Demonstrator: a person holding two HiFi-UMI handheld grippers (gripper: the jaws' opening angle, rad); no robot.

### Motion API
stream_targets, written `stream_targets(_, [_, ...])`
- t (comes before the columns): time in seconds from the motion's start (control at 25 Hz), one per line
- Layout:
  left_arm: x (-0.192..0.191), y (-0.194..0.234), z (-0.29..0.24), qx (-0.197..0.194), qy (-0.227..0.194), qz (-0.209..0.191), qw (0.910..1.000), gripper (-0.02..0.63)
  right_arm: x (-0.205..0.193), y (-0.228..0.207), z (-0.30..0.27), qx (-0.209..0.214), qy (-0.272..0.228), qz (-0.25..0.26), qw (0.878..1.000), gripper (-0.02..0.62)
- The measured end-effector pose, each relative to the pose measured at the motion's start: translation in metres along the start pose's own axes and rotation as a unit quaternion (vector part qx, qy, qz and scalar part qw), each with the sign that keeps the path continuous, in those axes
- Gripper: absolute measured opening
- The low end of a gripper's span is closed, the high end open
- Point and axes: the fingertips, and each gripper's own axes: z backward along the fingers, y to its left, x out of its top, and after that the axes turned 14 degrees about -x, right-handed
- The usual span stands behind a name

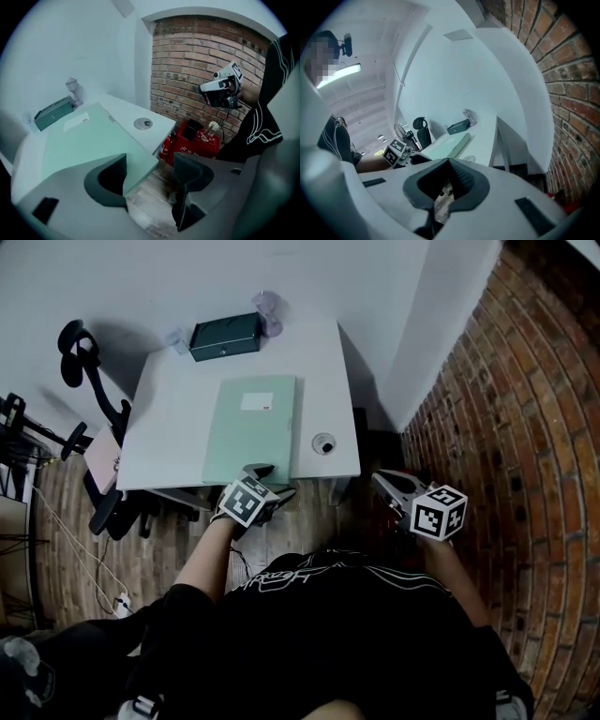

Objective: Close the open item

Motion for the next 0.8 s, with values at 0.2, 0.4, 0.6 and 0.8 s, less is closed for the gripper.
stream_targets(0.2, [0.013, -0.015, 0.023, -0.020, -0.063, 0.001, 0.9978, 0.313, 0.005, 0.016, 0.002, 0.009, -0.010, 0.000, 1.000, 0.003])
stream_targets(0.4, [0.047, -0.050, 0.075, -0.062, -0.202, 0.021, 0.9772, 0.267, 0.017, 0.054, 0.015, 0.033, -0.036, 0.003, 0.999, 0.003])
stream_targets(0.6, [0.062, -0.083, 0.128, -0.083, -0.299, 0.048, 0.9495, 0.095, 0.028, 0.100, 0.034, 0.072, -0.068, 0.009, 0.995, 0.003])
stream_targets(0.8, [0.055, -0.106, 0.158, -0.084, -0.329, 0.049, 0.9394, 0.048, 0.027, 0.144, 0.047, 0.108, -0.093, 0.009, 0.990, 0.003])
